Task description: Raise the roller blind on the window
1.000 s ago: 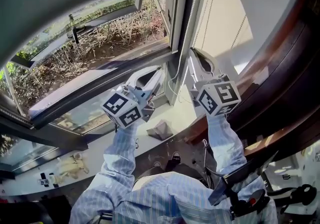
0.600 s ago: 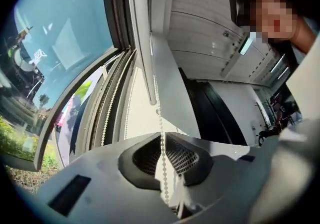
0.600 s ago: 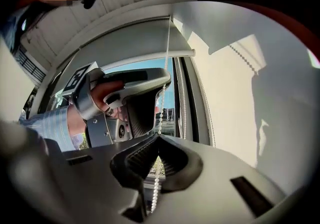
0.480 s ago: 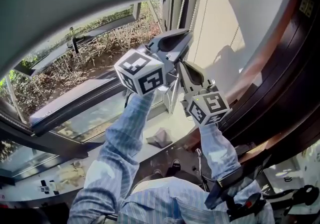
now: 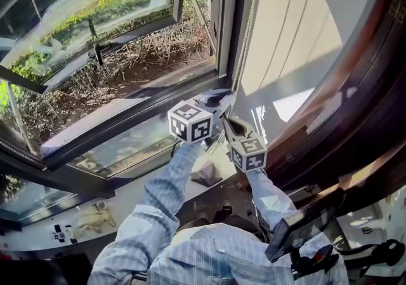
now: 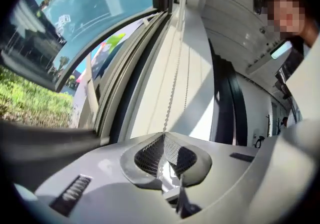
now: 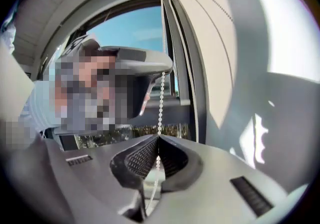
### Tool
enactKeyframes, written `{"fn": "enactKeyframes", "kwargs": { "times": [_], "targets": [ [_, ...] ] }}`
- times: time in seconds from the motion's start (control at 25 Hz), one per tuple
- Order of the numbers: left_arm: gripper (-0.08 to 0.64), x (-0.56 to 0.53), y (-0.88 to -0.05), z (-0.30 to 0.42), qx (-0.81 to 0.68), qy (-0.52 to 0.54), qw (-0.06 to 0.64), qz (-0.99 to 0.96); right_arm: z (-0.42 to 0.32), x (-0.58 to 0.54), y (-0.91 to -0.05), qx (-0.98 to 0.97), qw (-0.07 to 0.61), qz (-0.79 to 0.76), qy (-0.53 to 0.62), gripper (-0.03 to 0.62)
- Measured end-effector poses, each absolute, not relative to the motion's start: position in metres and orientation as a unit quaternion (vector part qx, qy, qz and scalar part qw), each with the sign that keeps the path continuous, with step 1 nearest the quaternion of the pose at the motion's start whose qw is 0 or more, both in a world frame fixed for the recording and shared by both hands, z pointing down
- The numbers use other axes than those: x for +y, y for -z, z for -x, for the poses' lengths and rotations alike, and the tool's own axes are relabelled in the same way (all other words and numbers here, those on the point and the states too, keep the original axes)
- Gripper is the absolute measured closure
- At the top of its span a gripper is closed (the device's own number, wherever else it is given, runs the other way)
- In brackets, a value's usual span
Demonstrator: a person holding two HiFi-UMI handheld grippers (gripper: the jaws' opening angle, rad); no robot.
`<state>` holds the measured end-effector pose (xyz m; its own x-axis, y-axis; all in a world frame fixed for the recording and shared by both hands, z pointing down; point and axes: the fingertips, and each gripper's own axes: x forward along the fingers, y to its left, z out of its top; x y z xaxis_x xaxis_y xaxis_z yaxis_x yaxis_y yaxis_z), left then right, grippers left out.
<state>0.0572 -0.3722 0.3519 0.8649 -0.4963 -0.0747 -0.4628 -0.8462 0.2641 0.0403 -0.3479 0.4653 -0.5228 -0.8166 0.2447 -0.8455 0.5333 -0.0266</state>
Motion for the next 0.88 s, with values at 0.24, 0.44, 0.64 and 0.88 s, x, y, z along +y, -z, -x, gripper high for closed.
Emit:
{"fn": "enactKeyframes", "kwargs": {
  "times": [0.24, 0.44, 0.64, 0.88],
  "targets": [
    [0.552, -0.346, -0.534, -0.064, -0.265, -0.060, 0.249, -0.930, -0.048, -0.308, -0.647, -0.828, 0.238, -0.466, -0.202, 0.586],
    [0.554, -0.345, -0.560, -0.049, -0.296, -0.051, 0.289, -0.909, -0.051, -0.285, -0.656, -0.839, 0.261, -0.433, -0.202, 0.584],
    [0.554, -0.355, -0.559, -0.040, -0.310, -0.058, 0.285, -0.905, -0.065, -0.292, -0.535, -0.874, 0.158, -0.435, -0.147, 0.581],
    [0.554, -0.349, -0.562, -0.046, -0.305, -0.055, 0.282, -0.908, -0.051, -0.321, -0.304, -0.921, 0.003, -0.389, -0.017, 0.477]
  ]
}}
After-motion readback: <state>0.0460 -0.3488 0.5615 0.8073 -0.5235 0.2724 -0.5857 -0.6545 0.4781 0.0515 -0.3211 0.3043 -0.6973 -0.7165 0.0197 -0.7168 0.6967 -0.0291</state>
